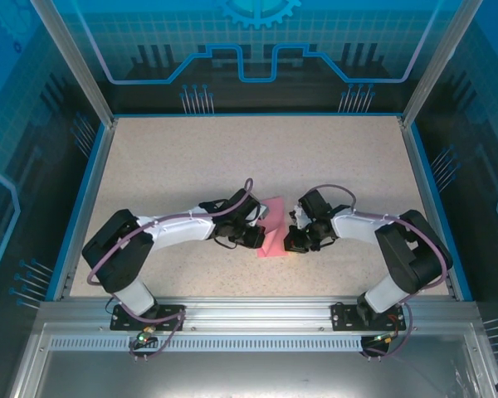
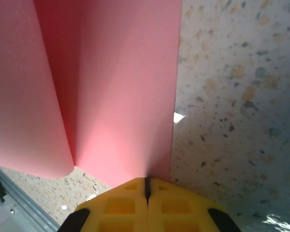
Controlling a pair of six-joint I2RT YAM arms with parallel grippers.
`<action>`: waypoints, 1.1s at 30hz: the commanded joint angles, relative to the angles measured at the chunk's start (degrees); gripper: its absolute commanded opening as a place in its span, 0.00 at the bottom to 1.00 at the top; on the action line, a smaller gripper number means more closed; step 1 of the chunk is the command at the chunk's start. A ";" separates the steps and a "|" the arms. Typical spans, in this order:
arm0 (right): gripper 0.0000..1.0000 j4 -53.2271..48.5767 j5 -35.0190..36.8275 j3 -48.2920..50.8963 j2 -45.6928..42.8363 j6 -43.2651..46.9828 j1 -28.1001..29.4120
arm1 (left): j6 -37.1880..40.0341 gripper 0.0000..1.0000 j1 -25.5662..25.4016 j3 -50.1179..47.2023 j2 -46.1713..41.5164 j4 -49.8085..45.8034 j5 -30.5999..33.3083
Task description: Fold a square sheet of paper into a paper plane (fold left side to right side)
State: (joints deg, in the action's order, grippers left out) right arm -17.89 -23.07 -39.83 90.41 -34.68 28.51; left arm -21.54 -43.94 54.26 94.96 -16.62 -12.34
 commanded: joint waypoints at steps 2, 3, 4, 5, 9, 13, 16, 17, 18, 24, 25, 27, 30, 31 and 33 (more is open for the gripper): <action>0.03 -4.06 2.74 -1.50 1.68 1.40 0.92 | 2.96 0.00 1.15 2.80 1.22 -2.35 -1.12; 0.02 -4.53 3.01 -1.56 1.78 1.58 0.93 | 3.22 0.00 1.31 3.08 1.51 -2.51 -1.07; 0.02 -4.79 3.11 -1.54 1.86 1.69 0.93 | 3.40 0.00 1.47 3.28 1.76 -2.53 -1.02; 0.02 -5.08 3.21 -1.68 2.03 1.87 0.93 | 3.60 0.00 1.65 3.47 2.18 -2.51 -1.15; 0.03 -6.09 3.78 -1.75 2.32 2.24 1.03 | 4.07 0.00 2.11 3.99 3.28 -2.38 -1.15; 0.02 -6.96 4.48 -1.96 2.27 2.68 0.95 | 4.83 0.00 2.46 4.71 4.79 -2.72 -1.08; 0.03 -7.18 4.47 -2.05 2.23 2.86 1.03 | 5.13 0.00 2.62 5.06 5.92 -2.78 -1.06; 0.02 -7.18 4.45 -2.01 2.21 2.86 0.94 | 5.19 0.00 2.57 5.12 6.24 -2.77 -1.13; 0.03 -7.24 4.39 -2.08 2.23 2.88 1.10 | 5.28 0.00 2.62 5.30 6.43 -2.80 -1.11; 0.03 -7.77 4.35 -2.29 2.39 3.07 1.11 | 5.64 0.00 3.01 5.99 7.85 -2.80 -0.69; 0.03 -7.88 4.35 -2.38 2.48 3.12 1.18 | 5.64 0.00 3.07 6.12 8.02 -2.68 -0.63; 0.03 -8.03 4.47 -2.38 2.55 3.11 1.19 | 5.72 0.00 3.22 6.33 8.39 -2.66 -0.45; 0.03 -8.14 4.61 -2.44 2.75 3.21 1.26 | 5.98 0.00 3.42 6.90 8.88 -3.00 -0.13; 0.03 -8.21 4.60 -2.44 2.83 3.16 1.27 | 6.01 0.00 3.35 7.08 9.13 -3.14 0.18; 0.03 -8.30 4.61 -2.54 2.88 3.21 1.30 | 6.25 0.00 3.51 7.43 9.49 -3.43 0.35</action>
State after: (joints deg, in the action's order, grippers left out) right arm -22.06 -21.28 -42.41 91.70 -32.29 28.95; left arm -16.95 -40.97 59.96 103.50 -18.15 -12.27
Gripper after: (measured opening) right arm 0.043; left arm 0.050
